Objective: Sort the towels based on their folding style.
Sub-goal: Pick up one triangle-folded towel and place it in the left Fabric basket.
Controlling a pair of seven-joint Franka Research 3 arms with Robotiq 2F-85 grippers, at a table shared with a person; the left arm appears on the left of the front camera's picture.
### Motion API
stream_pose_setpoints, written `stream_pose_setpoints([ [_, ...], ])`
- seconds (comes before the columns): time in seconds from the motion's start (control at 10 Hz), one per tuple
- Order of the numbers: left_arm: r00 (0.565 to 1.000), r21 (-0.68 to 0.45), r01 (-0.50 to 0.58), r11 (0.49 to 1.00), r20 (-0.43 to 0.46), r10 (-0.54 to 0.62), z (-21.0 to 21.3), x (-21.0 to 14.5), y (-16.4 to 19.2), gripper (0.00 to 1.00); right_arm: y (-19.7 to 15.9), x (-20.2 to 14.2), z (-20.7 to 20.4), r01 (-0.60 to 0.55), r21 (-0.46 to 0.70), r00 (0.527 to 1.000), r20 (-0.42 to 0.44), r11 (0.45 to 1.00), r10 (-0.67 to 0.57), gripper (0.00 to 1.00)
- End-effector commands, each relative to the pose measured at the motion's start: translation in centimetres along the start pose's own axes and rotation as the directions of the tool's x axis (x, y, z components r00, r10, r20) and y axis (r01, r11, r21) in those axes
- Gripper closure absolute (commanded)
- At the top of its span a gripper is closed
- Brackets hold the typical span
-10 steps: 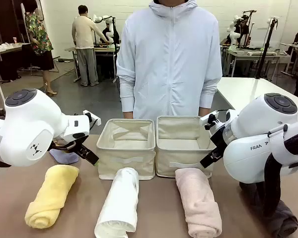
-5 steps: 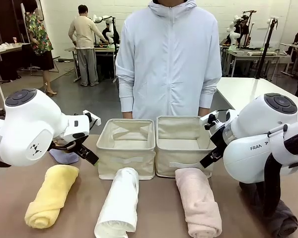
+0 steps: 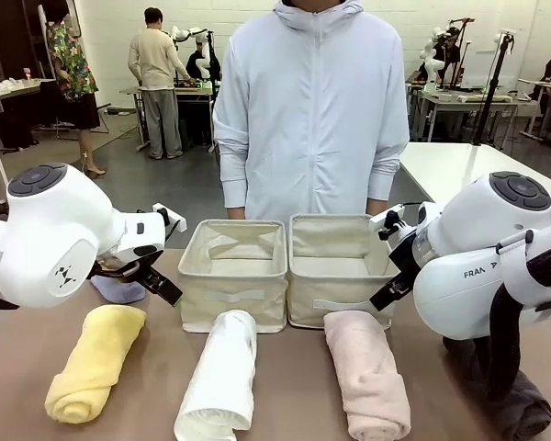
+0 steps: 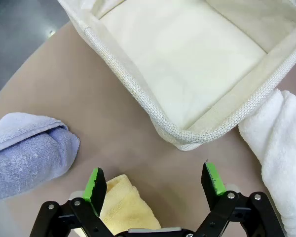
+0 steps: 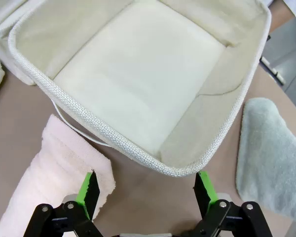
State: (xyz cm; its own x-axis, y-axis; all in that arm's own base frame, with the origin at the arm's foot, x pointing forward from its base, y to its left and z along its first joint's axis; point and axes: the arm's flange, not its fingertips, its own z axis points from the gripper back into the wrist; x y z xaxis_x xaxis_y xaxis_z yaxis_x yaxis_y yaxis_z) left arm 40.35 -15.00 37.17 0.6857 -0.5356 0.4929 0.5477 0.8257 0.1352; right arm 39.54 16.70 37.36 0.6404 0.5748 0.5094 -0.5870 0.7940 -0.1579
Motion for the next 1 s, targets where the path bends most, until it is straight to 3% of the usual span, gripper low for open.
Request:
stream_pose_setpoints([
  [0.0, 1.000, 0.000, 0.000, 1.000, 0.000, 0.000, 0.0, 0.0, 0.0, 0.00, 0.0, 0.0, 0.0, 0.000, 0.000, 1.000, 0.000, 1.000, 0.000, 0.00],
  [0.7, 1.000, 0.000, 0.000, 1.000, 0.000, 0.000, 0.0, 0.0, 0.0, 0.00, 0.0, 0.0, 0.0, 0.000, 0.000, 1.000, 0.000, 1.000, 0.000, 0.00],
  [0.8, 0.989, 0.121, -0.050, 0.991, 0.145, 0.032, 5.2, 2.0, -0.6, 0.00, 0.7, 0.9, 5.8, 0.022, -0.054, 0.998, 0.059, 0.998, -0.019, 0.00],
  [0.9, 0.968, 0.080, -0.076, 0.994, 0.244, 0.054, 10.8, 3.7, -1.0, 0.00, 0.8, 1.7, 10.9, 0.039, -0.056, 0.992, 0.121, 0.998, -0.032, 0.00],
])
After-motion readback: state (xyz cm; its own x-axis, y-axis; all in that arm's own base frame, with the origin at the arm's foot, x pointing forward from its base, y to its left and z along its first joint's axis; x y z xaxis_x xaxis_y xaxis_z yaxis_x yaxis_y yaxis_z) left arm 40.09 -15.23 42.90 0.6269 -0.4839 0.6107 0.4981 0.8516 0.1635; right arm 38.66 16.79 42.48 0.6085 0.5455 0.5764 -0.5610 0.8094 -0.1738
